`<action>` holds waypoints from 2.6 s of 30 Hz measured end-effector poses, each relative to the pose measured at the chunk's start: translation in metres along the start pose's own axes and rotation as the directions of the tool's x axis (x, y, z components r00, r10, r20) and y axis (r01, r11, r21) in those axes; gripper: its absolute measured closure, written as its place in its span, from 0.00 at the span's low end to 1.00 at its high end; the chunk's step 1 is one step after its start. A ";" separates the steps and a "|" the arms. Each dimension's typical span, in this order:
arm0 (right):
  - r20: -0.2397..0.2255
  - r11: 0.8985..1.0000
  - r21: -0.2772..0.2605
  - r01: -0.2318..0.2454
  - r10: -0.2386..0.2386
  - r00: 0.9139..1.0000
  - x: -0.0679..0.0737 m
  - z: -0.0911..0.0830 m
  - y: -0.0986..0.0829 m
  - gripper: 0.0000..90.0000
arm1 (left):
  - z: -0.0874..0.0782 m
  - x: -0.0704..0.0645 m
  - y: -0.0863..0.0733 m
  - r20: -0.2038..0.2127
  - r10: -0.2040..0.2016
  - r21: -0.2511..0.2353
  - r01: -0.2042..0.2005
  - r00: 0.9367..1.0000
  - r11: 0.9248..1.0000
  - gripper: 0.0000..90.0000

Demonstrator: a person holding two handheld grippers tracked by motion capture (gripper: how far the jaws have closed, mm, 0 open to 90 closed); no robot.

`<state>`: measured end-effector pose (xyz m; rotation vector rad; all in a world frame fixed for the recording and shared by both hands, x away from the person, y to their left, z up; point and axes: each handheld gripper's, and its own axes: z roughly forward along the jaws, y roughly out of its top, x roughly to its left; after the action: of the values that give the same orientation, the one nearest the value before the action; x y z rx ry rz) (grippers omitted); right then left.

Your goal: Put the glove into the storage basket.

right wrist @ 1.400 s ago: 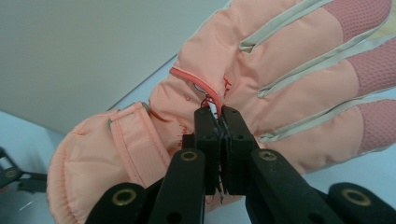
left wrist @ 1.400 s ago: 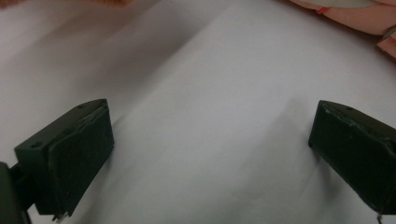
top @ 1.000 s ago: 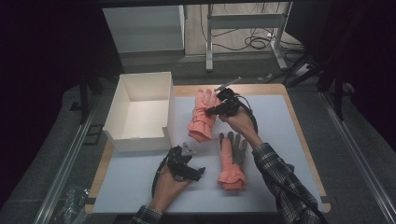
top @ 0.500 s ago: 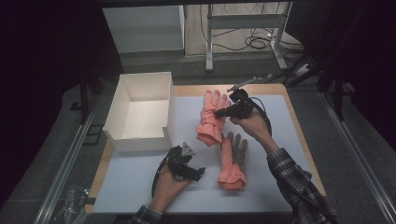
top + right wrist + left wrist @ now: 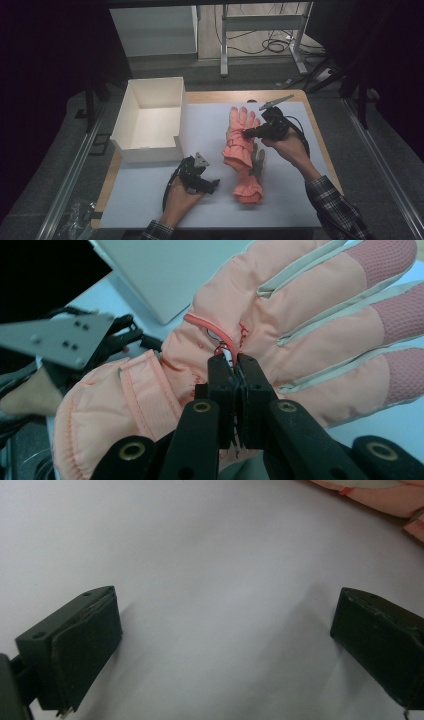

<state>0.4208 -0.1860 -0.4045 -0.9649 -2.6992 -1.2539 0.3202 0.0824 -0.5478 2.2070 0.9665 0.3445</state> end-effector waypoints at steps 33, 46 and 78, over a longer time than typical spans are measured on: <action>0.046 0.994 0.089 0.064 -0.069 0.997 0.023 0.015 -0.081 0.82 | 0.000 0.001 0.000 -0.002 0.009 0.000 -0.009 1.000 1.000 0.00; 0.110 0.997 0.007 0.082 -0.083 0.990 0.022 -0.015 -0.083 0.60 | 0.000 0.001 0.000 0.002 0.003 0.001 -0.003 1.000 1.000 0.00; 0.160 0.996 -0.060 0.064 -0.054 0.986 0.019 -0.023 -0.155 0.88 | -0.033 0.003 -0.021 -0.040 0.001 -0.007 -0.001 0.999 1.000 0.03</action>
<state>0.3166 -0.2680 -0.4905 -1.0418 -2.8425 -1.3383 0.2952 0.1113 -0.5389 2.2016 0.9843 0.3927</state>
